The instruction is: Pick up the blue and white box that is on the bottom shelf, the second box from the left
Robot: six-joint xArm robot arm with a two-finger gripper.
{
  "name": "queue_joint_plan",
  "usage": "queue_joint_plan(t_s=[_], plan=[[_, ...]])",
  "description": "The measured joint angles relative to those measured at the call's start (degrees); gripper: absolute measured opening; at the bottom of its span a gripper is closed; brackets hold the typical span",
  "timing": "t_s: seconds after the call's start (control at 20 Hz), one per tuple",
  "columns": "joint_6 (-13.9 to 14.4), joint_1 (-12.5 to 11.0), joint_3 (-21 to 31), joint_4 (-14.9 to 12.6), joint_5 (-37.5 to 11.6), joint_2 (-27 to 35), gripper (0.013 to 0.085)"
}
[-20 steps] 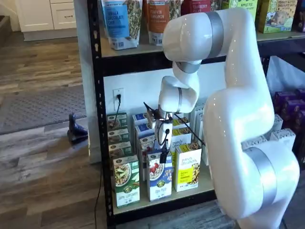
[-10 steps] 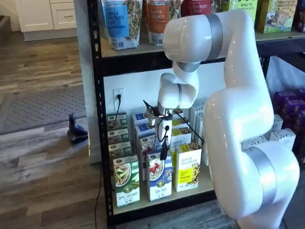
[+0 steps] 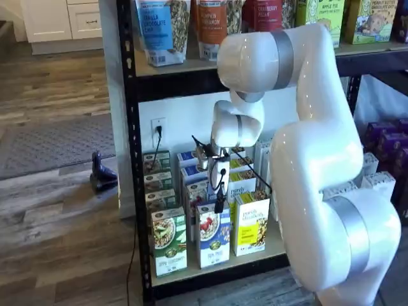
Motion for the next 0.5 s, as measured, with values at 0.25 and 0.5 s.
queue_joint_plan(t_s=[0.25, 0.5], plan=[[1.4, -0.32, -3.43, -1.94, 2.04, 2.38, 0.085], [3.32, -0.14, -6.17, -4.05, 3.0, 4.93, 0.085]])
